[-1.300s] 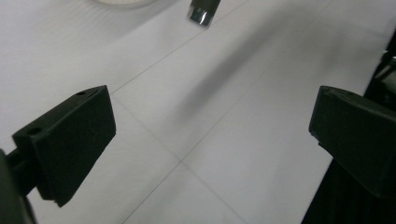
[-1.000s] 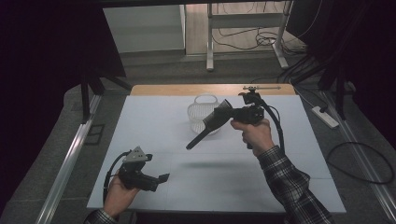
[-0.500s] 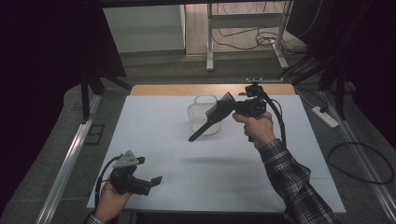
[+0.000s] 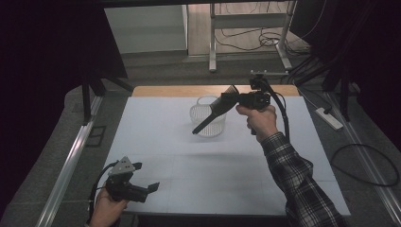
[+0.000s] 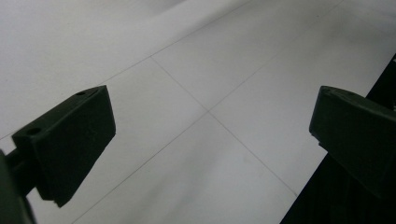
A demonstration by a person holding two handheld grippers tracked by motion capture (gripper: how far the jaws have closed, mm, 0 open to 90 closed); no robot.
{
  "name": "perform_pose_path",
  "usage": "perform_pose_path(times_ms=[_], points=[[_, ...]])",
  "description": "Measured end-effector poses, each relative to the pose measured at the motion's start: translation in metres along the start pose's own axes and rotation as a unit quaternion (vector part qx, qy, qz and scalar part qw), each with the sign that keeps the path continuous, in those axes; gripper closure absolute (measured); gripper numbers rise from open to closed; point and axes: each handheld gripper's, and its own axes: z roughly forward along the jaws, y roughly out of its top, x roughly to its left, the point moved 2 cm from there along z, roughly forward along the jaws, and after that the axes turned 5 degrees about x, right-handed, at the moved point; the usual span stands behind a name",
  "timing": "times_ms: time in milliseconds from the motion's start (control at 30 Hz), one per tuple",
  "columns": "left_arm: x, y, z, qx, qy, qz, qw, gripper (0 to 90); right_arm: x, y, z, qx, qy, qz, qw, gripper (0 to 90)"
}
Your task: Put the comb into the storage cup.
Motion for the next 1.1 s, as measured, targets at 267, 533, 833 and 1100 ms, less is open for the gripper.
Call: perform_pose_path(times_ms=[267, 533, 833, 1100], points=[[-0.002, -0.006, -0.004, 0.007, 0.011, 0.007, 0.9999, 0.0, -0.004, 0.012, 0.0, -0.01, -0.018, 0.001, 0.9998, 86.3], [-0.002, -0.01, -0.01, -0.003, 0.008, -0.001, 1.0, 0.0, -0.01, 0.023, 0.001, -0.02, -0.036, 0.002, 0.9991, 86.3], [-0.004, -0.011, -0.013, -0.002, 0.016, 0.001, 0.9999, 0.0, -0.02, 0.034, 0.003, -0.028, -0.065, 0.005, 0.9975, 86.3], [-0.003, -0.013, -0.015, -0.008, 0.013, -0.004, 0.9999, 0.0, -0.027, 0.036, 0.009, -0.028, -0.082, 0.002, 0.9963, 86.3]])
